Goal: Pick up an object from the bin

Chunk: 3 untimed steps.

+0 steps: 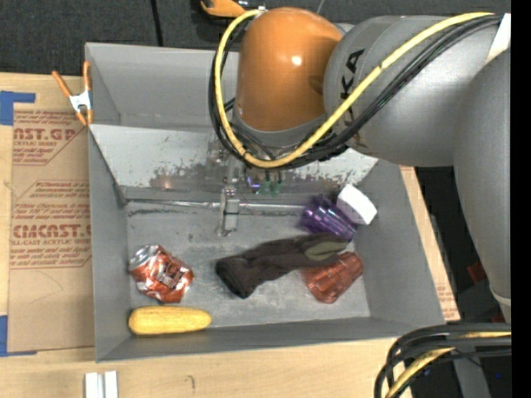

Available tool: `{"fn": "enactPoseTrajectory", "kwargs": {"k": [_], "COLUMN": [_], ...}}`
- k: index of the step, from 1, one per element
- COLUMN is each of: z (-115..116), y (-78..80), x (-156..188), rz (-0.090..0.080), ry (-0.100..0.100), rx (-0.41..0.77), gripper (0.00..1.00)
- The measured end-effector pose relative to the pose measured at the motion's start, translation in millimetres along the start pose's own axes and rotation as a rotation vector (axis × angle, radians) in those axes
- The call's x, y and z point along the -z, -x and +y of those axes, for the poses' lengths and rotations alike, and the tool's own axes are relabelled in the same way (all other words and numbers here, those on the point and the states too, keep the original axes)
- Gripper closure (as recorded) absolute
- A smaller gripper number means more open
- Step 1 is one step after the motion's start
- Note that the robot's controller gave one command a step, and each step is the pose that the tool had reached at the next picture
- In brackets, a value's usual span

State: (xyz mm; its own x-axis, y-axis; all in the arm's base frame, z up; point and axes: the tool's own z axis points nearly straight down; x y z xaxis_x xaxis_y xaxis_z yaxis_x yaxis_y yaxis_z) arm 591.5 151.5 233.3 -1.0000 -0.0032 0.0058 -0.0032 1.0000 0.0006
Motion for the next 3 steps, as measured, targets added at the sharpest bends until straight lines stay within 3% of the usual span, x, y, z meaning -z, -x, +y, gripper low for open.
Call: {"fn": "enactPoseTrajectory", "kwargs": {"k": [1,2,3], "z": [-1,-10,-56], "y": [1.4,-13.3,-31.5], "x": [5,-47,-83], "rz": [-0.008,-0.013,-0.006], "ry": [0.001,0.001,0.001], "rx": [-0.002,0.052,0.084], "gripper": [0.0,0.0,0.0]}}
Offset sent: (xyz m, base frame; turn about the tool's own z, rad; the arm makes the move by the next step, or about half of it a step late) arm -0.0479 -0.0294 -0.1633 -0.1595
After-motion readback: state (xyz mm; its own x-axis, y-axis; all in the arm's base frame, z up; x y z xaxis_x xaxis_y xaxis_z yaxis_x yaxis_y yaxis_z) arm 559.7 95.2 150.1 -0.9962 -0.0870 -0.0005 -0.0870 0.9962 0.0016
